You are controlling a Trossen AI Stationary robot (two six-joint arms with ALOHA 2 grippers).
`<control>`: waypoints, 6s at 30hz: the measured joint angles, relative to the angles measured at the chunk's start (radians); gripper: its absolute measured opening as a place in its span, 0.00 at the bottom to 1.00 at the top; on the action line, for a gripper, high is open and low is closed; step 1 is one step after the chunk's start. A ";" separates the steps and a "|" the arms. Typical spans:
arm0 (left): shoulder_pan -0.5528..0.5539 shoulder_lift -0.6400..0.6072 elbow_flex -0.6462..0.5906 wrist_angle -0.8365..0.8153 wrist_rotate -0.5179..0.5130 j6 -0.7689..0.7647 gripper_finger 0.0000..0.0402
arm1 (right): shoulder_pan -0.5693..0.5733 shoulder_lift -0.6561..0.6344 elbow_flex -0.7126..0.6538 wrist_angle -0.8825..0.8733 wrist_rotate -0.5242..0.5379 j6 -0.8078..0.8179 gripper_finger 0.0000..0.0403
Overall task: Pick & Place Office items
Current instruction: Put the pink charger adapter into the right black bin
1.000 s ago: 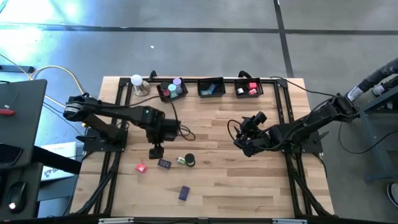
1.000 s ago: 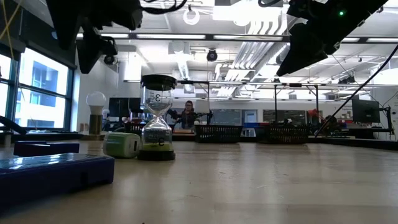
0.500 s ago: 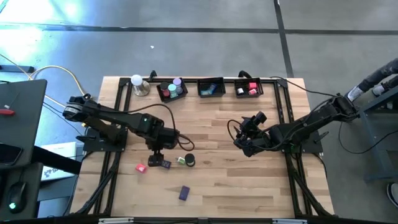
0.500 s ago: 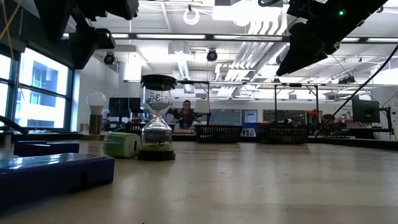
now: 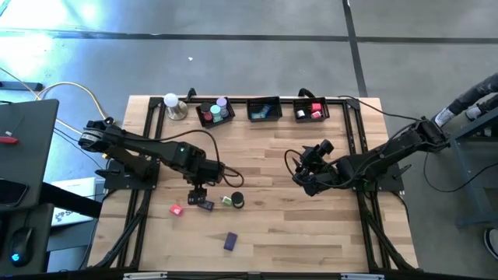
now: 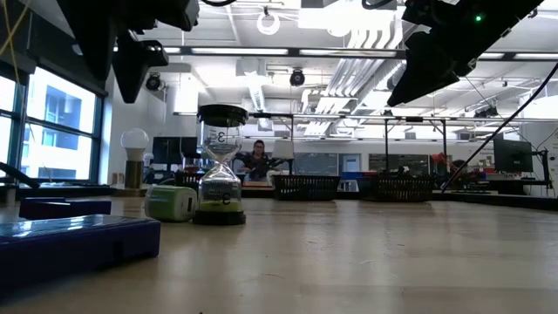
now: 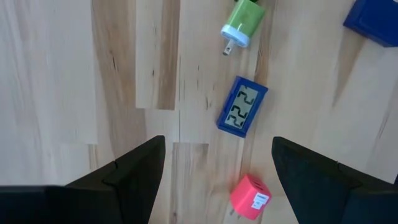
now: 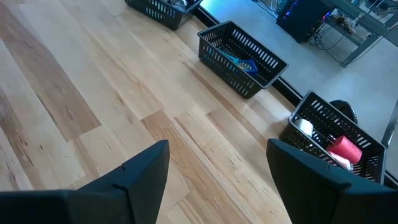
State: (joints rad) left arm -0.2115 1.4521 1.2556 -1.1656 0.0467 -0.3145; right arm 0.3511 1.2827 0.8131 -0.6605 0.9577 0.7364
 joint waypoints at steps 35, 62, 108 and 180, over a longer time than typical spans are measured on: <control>-0.318 0.000 -0.016 -0.082 -0.104 -0.161 0.71 | 0.000 0.000 0.000 0.024 0.000 -0.005 0.64; -0.433 -0.003 -0.245 -0.030 -0.039 -0.175 0.71 | 0.000 0.000 0.000 0.037 0.000 -0.008 0.64; -0.483 -0.003 -0.512 0.226 0.027 -0.267 0.71 | 0.000 0.000 0.000 0.070 0.001 -0.009 0.64; -0.347 -0.003 -0.577 0.336 0.028 -0.165 0.22 | 0.000 0.000 0.000 0.074 0.000 -0.027 0.64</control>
State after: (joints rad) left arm -0.5583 1.4490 0.6789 -0.8299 0.0749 -0.4793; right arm 0.3508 1.2830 0.8131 -0.5861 0.9581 0.7097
